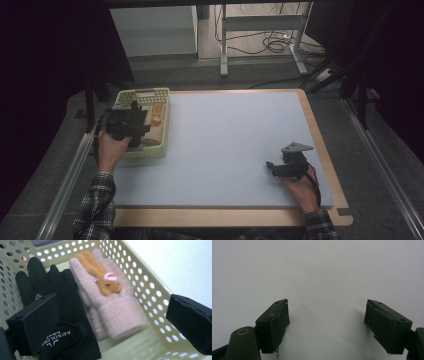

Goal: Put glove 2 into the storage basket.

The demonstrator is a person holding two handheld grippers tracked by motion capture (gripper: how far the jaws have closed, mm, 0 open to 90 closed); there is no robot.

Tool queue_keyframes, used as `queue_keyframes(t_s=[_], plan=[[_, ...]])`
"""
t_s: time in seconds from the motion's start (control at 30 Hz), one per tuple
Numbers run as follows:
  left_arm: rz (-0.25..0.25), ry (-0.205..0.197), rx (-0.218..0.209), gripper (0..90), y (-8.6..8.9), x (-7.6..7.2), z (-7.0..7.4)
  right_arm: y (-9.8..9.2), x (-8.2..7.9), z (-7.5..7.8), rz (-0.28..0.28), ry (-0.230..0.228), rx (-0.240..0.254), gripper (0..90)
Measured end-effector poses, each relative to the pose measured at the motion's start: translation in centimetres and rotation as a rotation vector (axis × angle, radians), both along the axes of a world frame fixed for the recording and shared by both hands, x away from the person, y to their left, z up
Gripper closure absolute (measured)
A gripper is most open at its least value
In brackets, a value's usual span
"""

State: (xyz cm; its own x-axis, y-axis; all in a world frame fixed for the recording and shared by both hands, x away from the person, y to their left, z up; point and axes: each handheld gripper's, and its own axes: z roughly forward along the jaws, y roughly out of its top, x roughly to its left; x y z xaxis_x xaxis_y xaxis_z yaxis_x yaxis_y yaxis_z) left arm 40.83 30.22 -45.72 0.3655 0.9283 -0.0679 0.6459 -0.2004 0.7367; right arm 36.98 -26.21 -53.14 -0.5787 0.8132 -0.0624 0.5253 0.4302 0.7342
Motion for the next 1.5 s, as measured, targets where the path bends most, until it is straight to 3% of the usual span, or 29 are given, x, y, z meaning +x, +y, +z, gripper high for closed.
queue_keyframes(t_s=[1.0,1.5], plan=[[-0.114,-0.06,-0.024,0.1,-2.4,-3.9,-0.5,0.0,0.0,0.0,-0.001,-0.002,-0.002,19.1],[-0.19,-0.089,-0.018,0.2,-5.1,-5.4,-0.5,0.0,0.0,0.0,0.0,-0.004,-0.003,19.1]])
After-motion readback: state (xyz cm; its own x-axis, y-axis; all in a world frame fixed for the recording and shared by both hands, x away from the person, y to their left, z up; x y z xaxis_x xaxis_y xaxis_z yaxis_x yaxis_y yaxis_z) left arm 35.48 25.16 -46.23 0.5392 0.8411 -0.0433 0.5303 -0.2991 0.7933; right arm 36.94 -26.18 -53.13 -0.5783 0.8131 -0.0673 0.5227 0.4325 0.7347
